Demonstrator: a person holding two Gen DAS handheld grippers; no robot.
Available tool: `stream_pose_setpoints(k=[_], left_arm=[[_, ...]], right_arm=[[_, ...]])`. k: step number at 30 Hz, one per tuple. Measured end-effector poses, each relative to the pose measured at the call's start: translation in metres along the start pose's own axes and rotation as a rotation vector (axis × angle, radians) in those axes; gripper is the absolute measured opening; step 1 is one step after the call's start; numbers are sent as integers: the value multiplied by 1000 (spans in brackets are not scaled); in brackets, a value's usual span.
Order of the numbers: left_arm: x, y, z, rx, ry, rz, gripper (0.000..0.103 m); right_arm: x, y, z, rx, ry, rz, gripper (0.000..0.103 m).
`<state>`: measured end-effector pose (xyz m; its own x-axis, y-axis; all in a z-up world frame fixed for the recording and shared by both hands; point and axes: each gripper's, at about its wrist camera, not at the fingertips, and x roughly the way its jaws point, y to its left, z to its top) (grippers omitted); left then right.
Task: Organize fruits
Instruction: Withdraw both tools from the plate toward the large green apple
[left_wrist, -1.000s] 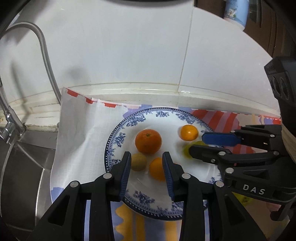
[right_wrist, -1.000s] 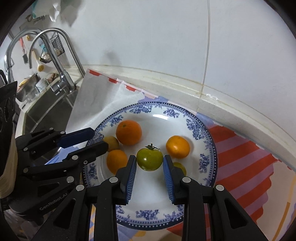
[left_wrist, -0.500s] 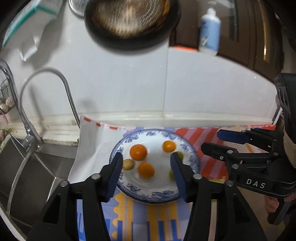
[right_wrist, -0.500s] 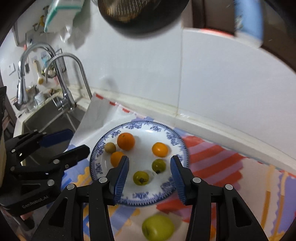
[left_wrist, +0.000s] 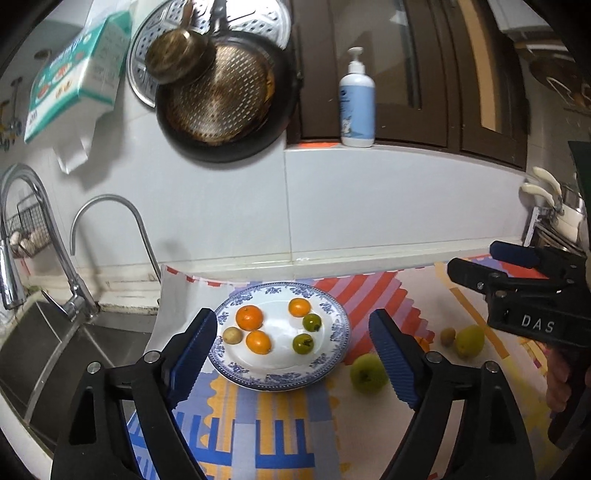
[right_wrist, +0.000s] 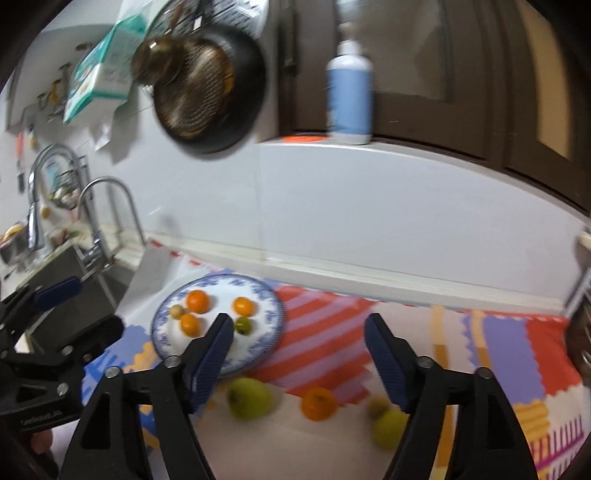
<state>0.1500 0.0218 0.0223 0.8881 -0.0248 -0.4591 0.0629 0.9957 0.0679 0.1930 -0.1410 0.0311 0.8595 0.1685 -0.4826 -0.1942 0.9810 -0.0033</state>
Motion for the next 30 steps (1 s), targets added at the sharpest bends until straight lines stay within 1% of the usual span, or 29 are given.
stream_pose_setpoints(k=[4, 9, 13, 16, 19, 22, 26, 30], left_arm=[[-6, -14, -7, 7, -12, -9, 88], [-5, -27, -18, -3, -6, -9, 88], [3, -35, -27, -5, 25, -16, 89], [14, -43, -34, 20, 41, -22, 88], [26, -48, -39, 37, 59, -30, 88], [43, -53, -45, 39, 95, -56, 88], [66, -59, -52, 55, 149, -73, 88], [87, -63, -58, 65, 194, -91, 83]], right_arm=[[-14, -14, -12, 20, -3, -45, 76], [-25, -29, -32, 36, 9, -97, 77], [-26, -41, -49, 52, 26, -132, 77], [-18, -48, -60, 66, 54, -135, 77], [-5, -57, -71, 92, 107, -127, 77], [7, -64, -80, 103, 145, -126, 77], [23, -73, -90, 118, 194, -132, 76], [38, -79, -96, 123, 226, -135, 76]])
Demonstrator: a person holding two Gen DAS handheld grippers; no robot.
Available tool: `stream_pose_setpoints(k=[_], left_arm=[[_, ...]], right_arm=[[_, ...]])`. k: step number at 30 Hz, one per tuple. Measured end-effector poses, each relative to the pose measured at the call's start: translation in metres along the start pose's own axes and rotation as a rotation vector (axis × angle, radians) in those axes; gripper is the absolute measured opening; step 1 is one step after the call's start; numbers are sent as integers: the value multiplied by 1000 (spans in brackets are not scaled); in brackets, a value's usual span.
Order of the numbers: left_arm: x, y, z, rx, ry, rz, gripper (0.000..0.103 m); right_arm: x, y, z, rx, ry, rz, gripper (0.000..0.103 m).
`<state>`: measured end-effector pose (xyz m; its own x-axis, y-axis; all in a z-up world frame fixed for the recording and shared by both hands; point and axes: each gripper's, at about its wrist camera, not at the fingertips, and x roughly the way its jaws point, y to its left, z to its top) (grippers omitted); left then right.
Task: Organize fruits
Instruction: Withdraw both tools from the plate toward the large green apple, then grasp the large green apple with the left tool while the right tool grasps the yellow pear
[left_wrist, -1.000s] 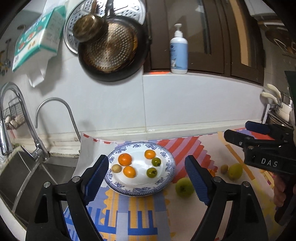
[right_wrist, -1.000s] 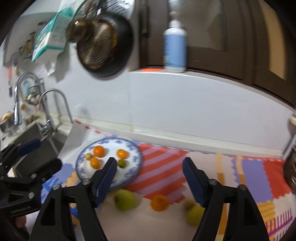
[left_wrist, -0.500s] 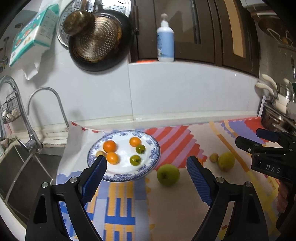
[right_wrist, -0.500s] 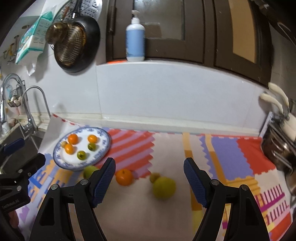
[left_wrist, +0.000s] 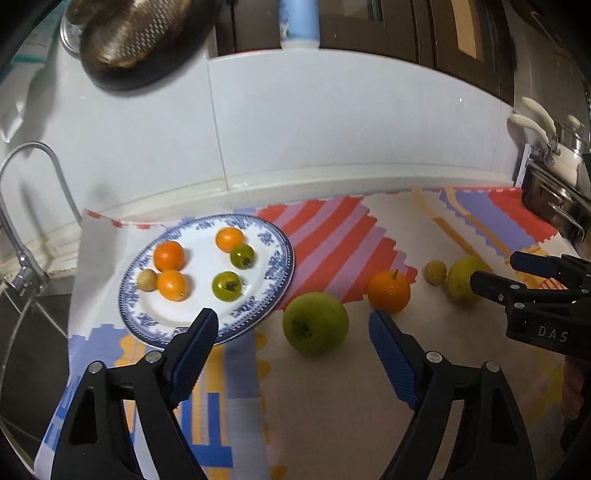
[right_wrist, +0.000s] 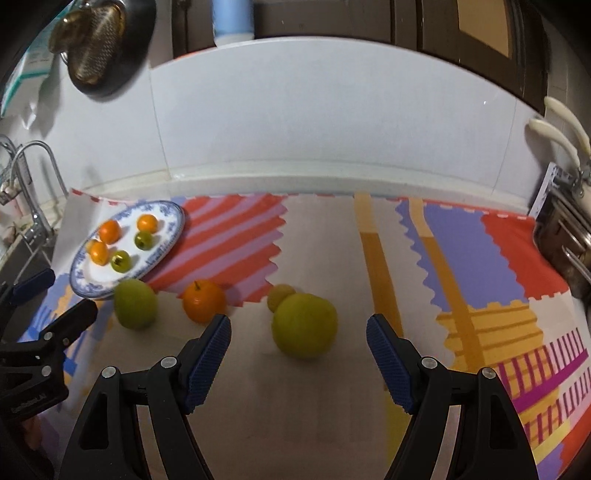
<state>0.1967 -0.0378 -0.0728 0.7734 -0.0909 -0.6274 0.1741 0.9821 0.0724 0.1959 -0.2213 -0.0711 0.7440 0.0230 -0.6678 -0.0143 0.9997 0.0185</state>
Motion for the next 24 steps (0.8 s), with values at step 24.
stream_pose_setpoints(k=[24], left_arm=[[47, -8, 4, 8, 119, -85, 50]], right_arm=[[44, -9, -3, 39, 84, 38, 51]])
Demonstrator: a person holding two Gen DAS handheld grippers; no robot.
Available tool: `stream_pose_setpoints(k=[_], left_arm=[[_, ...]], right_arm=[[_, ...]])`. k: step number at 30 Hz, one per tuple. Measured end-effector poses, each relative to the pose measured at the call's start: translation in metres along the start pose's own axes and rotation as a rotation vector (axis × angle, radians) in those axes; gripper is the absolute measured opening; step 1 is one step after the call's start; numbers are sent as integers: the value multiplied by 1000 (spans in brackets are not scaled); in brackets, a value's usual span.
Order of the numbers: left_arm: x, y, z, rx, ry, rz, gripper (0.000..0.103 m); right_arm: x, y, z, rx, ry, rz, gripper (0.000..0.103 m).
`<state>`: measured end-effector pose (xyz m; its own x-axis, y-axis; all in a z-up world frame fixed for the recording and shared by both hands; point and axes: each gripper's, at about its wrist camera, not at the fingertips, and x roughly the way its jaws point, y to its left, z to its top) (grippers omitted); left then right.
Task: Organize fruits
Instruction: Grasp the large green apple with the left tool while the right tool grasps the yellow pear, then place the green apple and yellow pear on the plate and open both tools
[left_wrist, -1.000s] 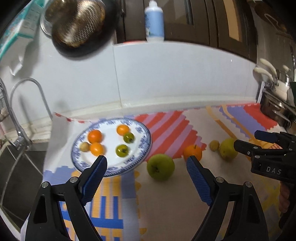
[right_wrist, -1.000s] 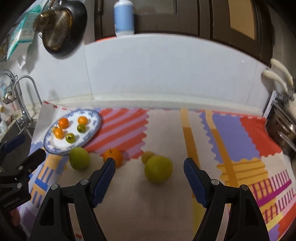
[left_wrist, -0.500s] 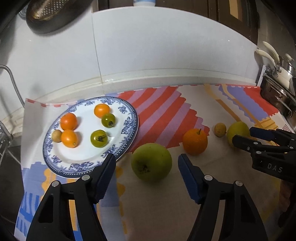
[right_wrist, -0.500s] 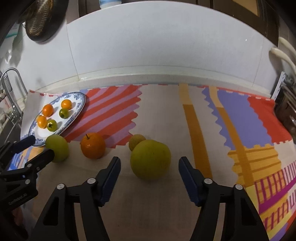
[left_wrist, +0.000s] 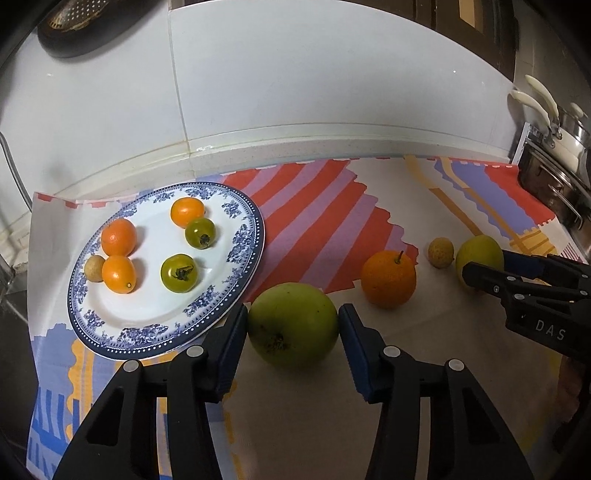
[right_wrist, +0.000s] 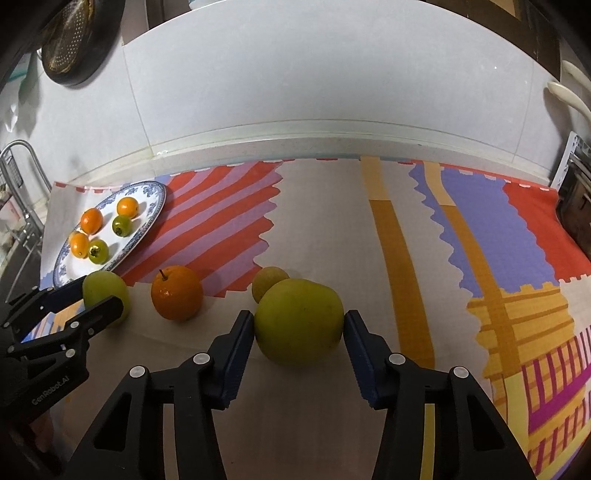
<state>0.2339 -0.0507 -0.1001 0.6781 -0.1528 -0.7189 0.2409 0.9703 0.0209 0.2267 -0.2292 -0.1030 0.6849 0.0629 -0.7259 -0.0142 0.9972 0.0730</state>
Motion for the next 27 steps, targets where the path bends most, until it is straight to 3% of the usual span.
stream_pose_setpoints(k=[13, 27], left_arm=[[-36, 1, 8, -21, -78, -17, 50], [-84, 36, 20, -95, -179, 43, 50]], right_arm=[[-29, 7, 7, -27, -80, 10, 50], [-62, 57, 40, -143, -167, 182, 50]])
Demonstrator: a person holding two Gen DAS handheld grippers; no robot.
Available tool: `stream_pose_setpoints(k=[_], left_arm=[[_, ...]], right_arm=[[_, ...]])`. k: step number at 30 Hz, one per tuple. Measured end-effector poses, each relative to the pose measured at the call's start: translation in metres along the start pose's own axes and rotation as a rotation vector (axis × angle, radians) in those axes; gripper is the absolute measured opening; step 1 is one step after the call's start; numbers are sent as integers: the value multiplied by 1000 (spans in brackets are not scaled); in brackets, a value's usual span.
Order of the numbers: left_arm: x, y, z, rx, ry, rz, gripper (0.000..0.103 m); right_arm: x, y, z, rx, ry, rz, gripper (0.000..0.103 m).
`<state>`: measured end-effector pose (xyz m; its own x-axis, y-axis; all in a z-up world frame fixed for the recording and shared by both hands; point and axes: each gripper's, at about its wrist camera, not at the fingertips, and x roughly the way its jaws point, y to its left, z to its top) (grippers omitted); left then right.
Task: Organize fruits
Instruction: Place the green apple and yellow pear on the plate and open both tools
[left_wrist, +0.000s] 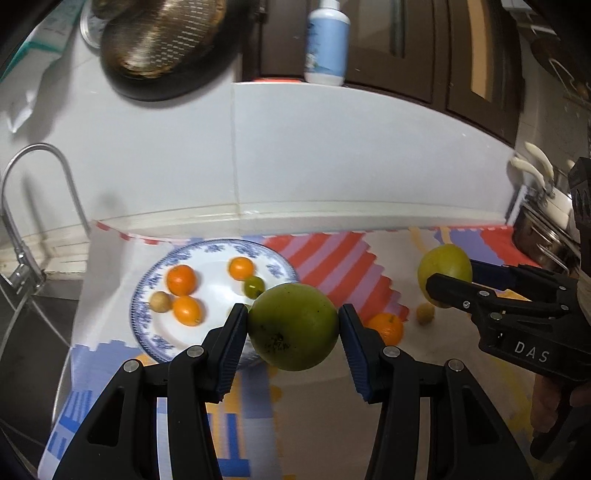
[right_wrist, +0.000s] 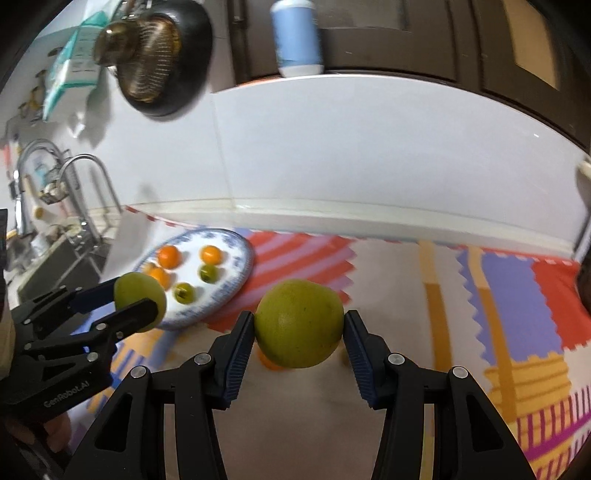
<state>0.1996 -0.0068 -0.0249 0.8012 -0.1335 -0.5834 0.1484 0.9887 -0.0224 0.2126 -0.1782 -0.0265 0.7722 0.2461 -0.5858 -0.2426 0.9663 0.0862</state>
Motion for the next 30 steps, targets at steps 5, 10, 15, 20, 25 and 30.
stream_pose_setpoints(k=[5, 10, 15, 20, 25, 30], left_arm=[[0, 25, 3, -20, -7, 61, 50], [6, 52, 4, -29, -1, 109, 50], [24, 81, 5, -46, 31, 104, 50], [44, 101, 0, -58, 82, 111, 50], [60, 110, -8, -51, 126, 98, 50], [72, 111, -13, -39, 150, 79, 50]], right_arm=[[19, 24, 16, -41, 12, 76, 50], [42, 51, 31, -87, 35, 139, 50], [75, 81, 44, -127, 71, 201, 50], [111, 103, 49, -136, 126, 238, 50], [142, 112, 49, -94, 198, 265, 50], [166, 123, 50, -95, 238, 265, 50]])
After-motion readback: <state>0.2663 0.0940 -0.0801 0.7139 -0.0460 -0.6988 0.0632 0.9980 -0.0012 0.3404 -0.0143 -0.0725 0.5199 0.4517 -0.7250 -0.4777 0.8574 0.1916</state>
